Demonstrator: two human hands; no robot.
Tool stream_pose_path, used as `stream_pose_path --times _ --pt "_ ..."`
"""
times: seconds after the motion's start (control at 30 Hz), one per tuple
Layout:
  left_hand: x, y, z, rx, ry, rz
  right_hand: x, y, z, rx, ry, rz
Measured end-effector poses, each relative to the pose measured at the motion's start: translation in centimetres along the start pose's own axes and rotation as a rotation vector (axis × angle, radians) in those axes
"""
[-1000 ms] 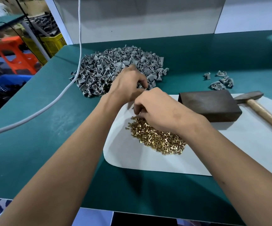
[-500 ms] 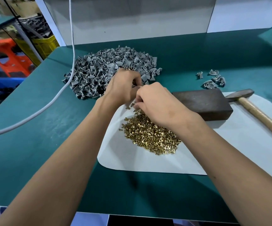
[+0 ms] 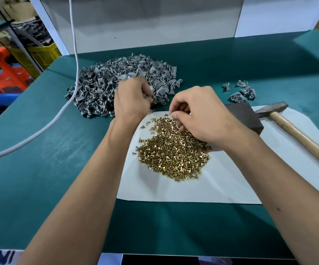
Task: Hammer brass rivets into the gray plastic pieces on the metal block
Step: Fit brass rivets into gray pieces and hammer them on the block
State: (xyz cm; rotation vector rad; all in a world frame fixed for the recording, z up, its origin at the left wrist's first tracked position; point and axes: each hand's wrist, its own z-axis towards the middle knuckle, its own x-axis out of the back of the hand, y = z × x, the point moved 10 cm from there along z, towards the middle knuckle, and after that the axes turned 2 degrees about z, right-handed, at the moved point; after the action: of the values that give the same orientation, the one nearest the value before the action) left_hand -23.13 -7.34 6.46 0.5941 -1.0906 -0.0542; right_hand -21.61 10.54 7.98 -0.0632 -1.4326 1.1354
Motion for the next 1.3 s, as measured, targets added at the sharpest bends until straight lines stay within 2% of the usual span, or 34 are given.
stream_pose_path --times 0.07,0.17,0.33,0.5,0.57,0.7,0.93,1.1,1.3 --pt "0.3 0.5 -0.3 0.028 0.025 -0.097 0.3 0.2 -0.1 0.008 0.007 0.016" --pt "-0.2 2.6 -1.1 0.063 0.016 -0.379 1.6 0.4 -0.1 0.049 0.068 0.021" --pt "-4.3 6.7 -3.2 0.265 -0.13 -1.126 5.7 2.3 -1.5 0.091 0.258 0.121" --pt "-5.8 9.9 -4.7 0.186 -0.294 -1.451 9.5 5.8 -3.5 0.052 0.465 0.142" --pt "-6.0 9.9 -5.0 0.15 -0.31 -1.485 9.9 6.8 -3.9 0.03 0.517 0.178" --pt "-6.0 9.6 -5.4 0.051 -0.252 -1.333 10.2 7.6 -4.3 0.039 0.566 0.201" --pt "-6.0 10.1 -5.9 -0.09 -0.275 -1.25 9.8 6.2 -5.0 0.168 0.59 0.222" --pt "-6.2 10.3 -6.1 -0.101 -0.292 -1.261 9.6 6.1 -5.2 0.169 0.593 0.231" --pt "-7.0 10.4 -6.1 -0.085 -0.39 -1.303 9.7 6.2 -5.4 0.142 0.6 0.23"
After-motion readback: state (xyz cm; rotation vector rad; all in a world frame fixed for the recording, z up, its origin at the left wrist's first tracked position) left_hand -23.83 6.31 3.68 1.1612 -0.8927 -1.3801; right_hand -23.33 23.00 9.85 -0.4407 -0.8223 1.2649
